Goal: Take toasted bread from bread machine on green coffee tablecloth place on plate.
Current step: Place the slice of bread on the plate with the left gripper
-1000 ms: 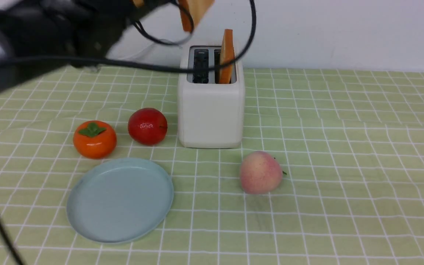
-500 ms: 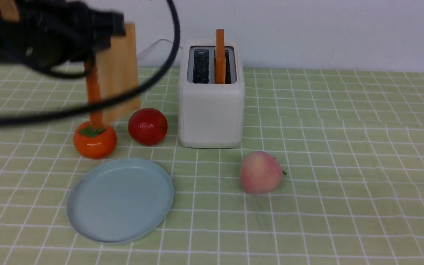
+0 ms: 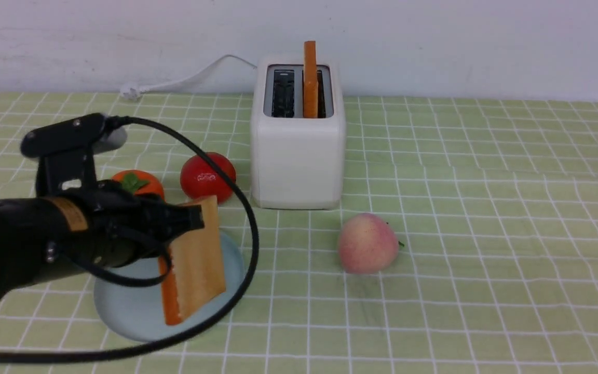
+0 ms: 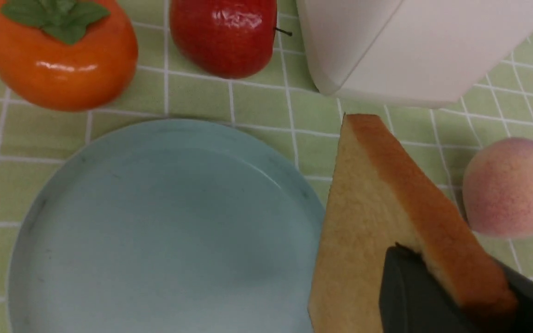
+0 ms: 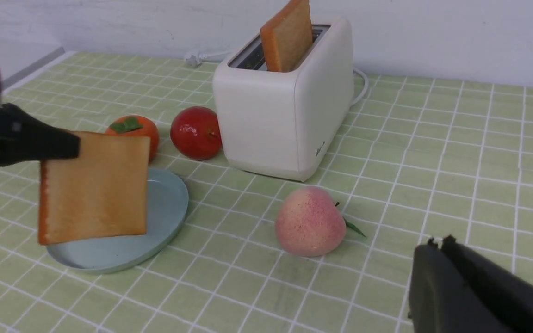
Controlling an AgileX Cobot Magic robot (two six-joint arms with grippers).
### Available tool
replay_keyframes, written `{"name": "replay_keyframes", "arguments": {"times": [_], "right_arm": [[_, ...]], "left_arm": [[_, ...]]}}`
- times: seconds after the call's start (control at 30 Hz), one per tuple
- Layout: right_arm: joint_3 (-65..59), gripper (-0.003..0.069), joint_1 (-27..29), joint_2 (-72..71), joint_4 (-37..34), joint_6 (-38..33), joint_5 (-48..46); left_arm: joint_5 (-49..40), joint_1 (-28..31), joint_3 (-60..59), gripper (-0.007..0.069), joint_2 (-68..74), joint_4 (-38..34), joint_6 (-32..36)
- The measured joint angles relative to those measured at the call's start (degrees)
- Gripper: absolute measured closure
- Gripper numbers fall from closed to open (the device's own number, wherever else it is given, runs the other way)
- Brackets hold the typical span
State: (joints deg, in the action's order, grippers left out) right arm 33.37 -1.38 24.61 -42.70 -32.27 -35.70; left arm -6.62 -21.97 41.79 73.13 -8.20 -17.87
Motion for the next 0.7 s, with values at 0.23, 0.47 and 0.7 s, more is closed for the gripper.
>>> {"name": "replay_keyframes", "arguments": {"times": [0.23,0.47,0.7], "right_arm": [[0.0,0.0659,0.0,0.0,-0.1,0.0,-2.2],[0.0,0.0659,0.0,0.0,-2.3,0.0,-2.6],[0.0,0.0655,0.0,0.0,-3.7,-0.3,-2.8]], "left_arm": [[2.5,0.0,0.0,0.0530,5.7,-0.6,-0.1],[3.4,0.0,0.0,0.0468,6.3,-0.6,-0.1],[-0.9,0.0,0.0,0.0221,6.4,0.7,-0.1]]}}
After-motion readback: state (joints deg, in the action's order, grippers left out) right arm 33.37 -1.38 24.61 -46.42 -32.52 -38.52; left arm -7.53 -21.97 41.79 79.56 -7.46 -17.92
